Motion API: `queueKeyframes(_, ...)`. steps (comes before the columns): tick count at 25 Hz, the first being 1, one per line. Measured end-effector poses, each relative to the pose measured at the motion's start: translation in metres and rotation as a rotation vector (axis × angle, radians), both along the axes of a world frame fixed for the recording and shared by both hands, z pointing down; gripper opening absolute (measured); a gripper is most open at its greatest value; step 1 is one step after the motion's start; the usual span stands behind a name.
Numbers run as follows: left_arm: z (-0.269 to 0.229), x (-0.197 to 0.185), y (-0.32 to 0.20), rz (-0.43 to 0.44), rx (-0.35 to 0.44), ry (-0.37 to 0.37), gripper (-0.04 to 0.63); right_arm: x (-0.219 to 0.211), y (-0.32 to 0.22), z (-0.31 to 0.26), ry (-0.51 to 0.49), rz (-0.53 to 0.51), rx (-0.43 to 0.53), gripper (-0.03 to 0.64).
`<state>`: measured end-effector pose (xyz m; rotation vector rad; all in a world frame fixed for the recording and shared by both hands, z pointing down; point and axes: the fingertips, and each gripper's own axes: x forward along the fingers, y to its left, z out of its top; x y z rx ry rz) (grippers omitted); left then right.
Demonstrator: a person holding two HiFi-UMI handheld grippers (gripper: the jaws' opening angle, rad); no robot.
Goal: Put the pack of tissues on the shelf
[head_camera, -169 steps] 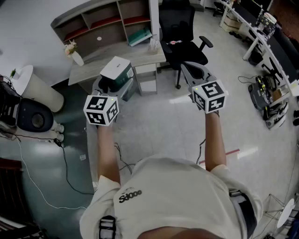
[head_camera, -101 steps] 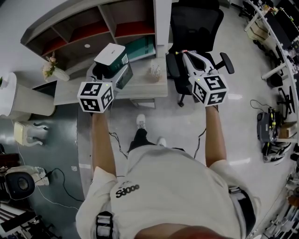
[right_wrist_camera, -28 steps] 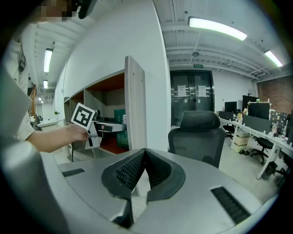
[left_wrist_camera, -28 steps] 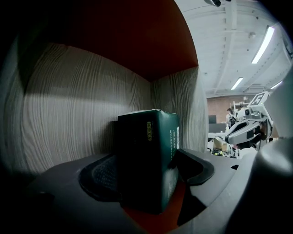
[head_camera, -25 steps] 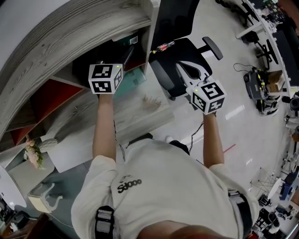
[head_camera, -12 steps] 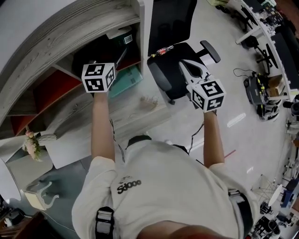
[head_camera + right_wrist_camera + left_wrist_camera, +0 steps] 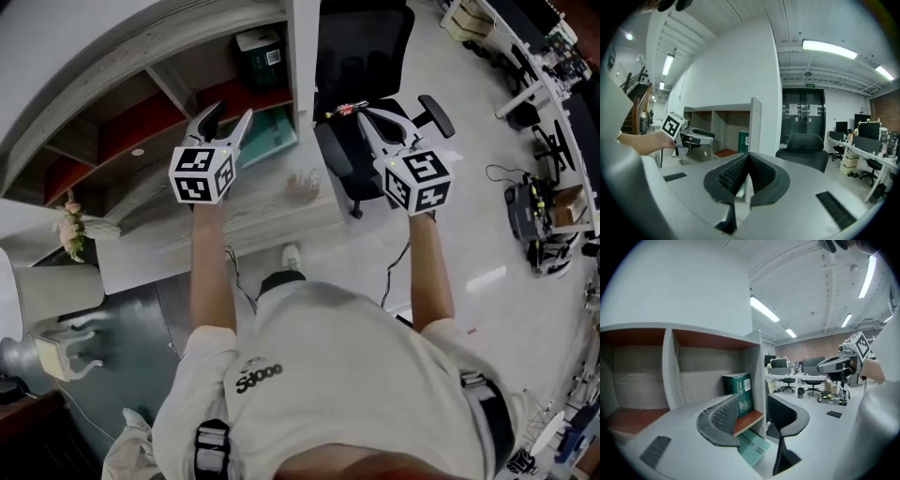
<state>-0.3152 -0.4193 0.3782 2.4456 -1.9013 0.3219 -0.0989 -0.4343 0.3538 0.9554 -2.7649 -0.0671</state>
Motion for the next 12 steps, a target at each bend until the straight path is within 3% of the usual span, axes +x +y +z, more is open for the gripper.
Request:
queueKeyframes(8, -0.010, 0.050, 0.097, -0.068, 0.020, -0.042, 0.049, 0.037, 0.069, -0.021, 0.029, -0.092, 0.070, 0.006)
queueKeyframes(12, -0.018, 0.073, 0.143, -0.107, 0.041, -0.059, 0.021, 0.054, 0.103, -0.027, 0.042, -0.127, 0.100, 0.006)
